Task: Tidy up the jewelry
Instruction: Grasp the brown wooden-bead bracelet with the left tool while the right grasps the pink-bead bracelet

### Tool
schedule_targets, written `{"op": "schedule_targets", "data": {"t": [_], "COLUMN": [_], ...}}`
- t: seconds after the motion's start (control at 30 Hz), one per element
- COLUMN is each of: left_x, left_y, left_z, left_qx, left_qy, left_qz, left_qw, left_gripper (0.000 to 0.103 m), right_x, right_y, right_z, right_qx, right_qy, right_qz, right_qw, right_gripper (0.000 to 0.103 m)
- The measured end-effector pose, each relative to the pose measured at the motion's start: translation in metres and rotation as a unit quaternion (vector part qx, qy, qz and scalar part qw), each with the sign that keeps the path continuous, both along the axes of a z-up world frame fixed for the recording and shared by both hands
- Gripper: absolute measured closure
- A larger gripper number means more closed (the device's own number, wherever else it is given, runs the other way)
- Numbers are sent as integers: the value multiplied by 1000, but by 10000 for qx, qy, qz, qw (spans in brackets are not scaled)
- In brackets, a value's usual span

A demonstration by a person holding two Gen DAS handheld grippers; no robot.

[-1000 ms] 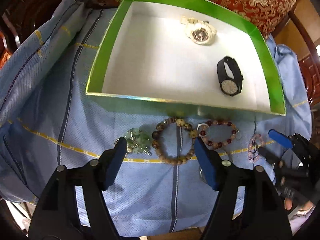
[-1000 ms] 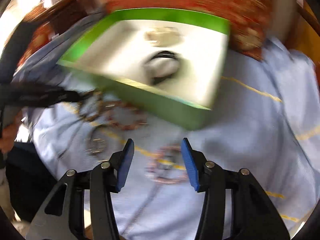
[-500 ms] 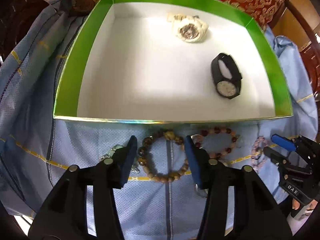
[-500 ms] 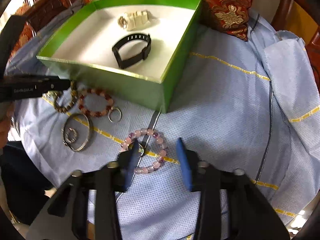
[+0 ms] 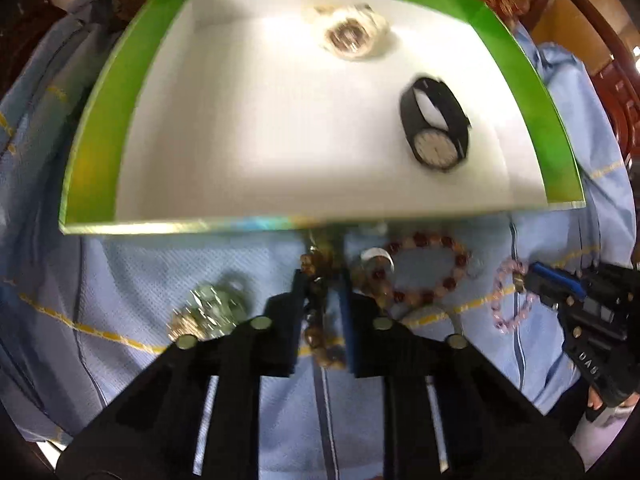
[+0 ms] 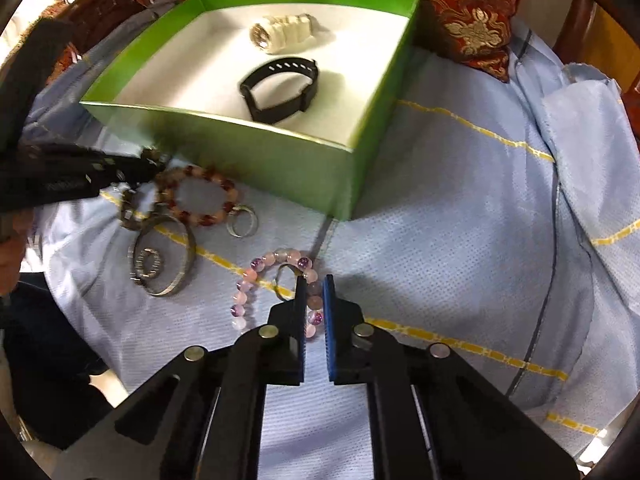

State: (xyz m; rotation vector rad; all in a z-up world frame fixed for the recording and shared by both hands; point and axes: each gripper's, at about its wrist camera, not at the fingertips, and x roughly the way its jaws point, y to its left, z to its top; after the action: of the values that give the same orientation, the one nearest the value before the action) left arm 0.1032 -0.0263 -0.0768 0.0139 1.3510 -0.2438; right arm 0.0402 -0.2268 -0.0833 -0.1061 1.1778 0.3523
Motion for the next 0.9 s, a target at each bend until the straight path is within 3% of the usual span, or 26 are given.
{"op": "schedule_targets", "data": {"t": [0.17,0.27,0.33,0.4,0.5,0.8,0.9], "left_x": [-6,-4,-9,-8,-9,-13,-16], "left_y": [-1,4,8,12,11,0,-7], "left_z": [1,3,2,0,0,-2,-1], "left_qx": [20,26,78,138,227,399,589], "left_qy": [29,42,27,25,4,-113,-225], "left_qz": [-51,32,14,-31,-90,-172,-203], "left_qw": [10000,10000,10000,9999,9997,9990,9978], "left_gripper": [86,75,63,59,58,60,75], "right_x": [-1,3,5,5,5,10,11], "right_y": [-4,-12,-19,-24,-19,-5,1], "right_z": [8,5,2,4,0,-9,-9], "right_qx": [84,75,60,58,-34,-279,-359], "right_qy": [-84,-19,-4,-4,39,-9,-75], "right_qz": [-99,-298,-429,-438,-359,-282,-251], "right_qw": [9999,9995,9991,9990,9993,9992,9990], "right_gripper": [95,95,94,93,84,84,84]}}
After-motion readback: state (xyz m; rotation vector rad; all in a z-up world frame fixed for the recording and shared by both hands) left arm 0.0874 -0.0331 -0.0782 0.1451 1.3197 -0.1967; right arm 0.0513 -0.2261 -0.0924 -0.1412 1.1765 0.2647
